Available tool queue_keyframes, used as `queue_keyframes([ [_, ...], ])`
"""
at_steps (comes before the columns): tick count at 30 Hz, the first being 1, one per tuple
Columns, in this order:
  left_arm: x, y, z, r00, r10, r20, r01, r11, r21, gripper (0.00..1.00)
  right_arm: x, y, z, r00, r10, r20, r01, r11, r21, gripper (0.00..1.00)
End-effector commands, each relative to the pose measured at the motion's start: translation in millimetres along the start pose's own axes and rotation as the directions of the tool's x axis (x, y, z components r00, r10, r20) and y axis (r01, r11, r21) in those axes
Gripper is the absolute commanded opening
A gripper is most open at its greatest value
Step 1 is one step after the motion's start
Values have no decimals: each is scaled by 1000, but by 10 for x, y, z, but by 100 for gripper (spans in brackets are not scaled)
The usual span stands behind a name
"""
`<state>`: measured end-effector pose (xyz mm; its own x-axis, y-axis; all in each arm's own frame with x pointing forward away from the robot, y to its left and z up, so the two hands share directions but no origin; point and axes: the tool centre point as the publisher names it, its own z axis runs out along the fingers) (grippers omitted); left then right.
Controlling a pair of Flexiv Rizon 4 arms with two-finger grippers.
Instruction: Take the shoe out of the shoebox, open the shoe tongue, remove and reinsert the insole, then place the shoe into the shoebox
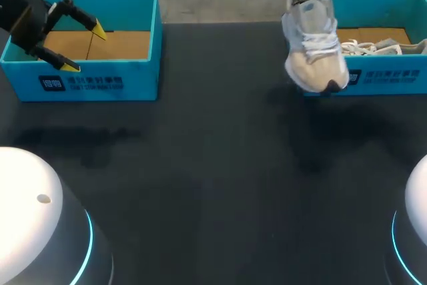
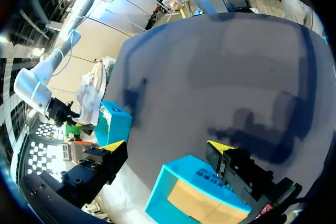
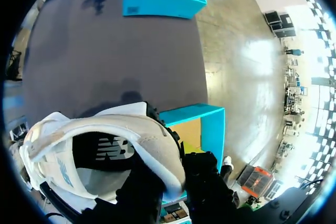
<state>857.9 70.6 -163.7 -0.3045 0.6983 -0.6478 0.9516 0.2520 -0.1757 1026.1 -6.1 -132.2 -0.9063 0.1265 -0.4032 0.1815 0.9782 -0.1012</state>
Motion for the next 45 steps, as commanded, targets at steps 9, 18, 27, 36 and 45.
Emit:
queue_keyframes([
  [9, -7, 9, 3, 1000, 0, -3, 0, 1000, 0, 100, -452, -307, 299, 999, -39, -9, 39, 997, -59, 0],
  [18, -7, 9, 3, 1000, 0, -3, 0, 1000, 0, 100, -682, -431, 490, 998, -58, 11, 59, 996, -60, 0],
  [27, -7, 9, 3, 1000, 0, -3, 0, 1000, 0, 100, -768, -466, 556, 998, -69, 8, 70, 997, -39, 0],
  [36, -7, 9, 3, 1000, 0, -3, 0, 1000, 0, 100, -768, -466, 556, 998, -69, 8, 70, 997, -39, 0],
  [45, -7, 9, 3, 1000, 0, -3, 0, 1000, 0, 100, -768, -466, 556, 998, -69, 8, 70, 997, -39, 0],
])
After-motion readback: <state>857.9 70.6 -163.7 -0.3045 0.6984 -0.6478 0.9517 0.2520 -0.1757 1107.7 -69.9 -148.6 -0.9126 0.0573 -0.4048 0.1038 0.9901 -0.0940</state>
